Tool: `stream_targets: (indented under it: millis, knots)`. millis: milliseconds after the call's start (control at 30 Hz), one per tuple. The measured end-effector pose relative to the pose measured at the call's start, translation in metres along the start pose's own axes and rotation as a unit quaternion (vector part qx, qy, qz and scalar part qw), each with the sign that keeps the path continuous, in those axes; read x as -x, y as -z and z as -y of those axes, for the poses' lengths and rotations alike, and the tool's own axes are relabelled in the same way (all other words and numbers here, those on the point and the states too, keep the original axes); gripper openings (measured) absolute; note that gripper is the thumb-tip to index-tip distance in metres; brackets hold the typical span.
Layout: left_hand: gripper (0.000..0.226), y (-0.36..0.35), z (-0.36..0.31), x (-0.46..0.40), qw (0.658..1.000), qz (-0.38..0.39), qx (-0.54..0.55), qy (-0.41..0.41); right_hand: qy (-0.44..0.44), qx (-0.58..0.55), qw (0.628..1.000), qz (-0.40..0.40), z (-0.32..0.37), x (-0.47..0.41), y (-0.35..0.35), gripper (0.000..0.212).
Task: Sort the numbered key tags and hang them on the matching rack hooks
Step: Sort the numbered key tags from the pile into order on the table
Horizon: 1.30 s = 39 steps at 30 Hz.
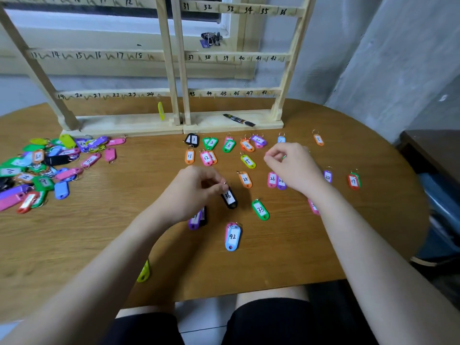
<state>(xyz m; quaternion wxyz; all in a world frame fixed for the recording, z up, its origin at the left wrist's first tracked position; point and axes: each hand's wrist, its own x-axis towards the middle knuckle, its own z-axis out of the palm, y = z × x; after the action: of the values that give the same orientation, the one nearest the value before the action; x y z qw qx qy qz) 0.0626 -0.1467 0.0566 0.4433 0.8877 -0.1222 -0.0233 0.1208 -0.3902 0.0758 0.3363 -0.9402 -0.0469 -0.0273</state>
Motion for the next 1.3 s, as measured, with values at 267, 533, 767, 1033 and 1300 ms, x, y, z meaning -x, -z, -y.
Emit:
stream_targets:
  millis: [267, 533, 767, 1033, 1300]
  knots:
    - [0.007, -0.032, -0.019, -0.001, 0.998, 0.043, -0.001, -0.035, -0.045, -0.072, 0.994, -0.065, -0.041, 0.053, 0.024, 0.007]
    - [0.006, -0.076, -0.049, -0.037, 0.992, 0.115, -0.014, -0.056, -0.097, -0.079, 0.98, -0.153, -0.09, 0.093, 0.069, 0.017]
    - [0.007, -0.121, -0.082, -0.072, 0.985, 0.141, -0.033, -0.098, -0.139, -0.058, 0.979, -0.14, -0.123, 0.112, 0.083, 0.015]
    - [0.006, -0.121, -0.085, -0.095, 0.951, 0.226, -0.169, -0.13, -0.152, -0.084, 0.976, -0.134, -0.134, 0.122, 0.082, 0.017]
    - [0.014, -0.115, -0.07, -0.094, 0.946, 0.204, -0.22, -0.126, -0.093, -0.097, 0.985, -0.112, -0.108, 0.105, 0.064, 0.012]
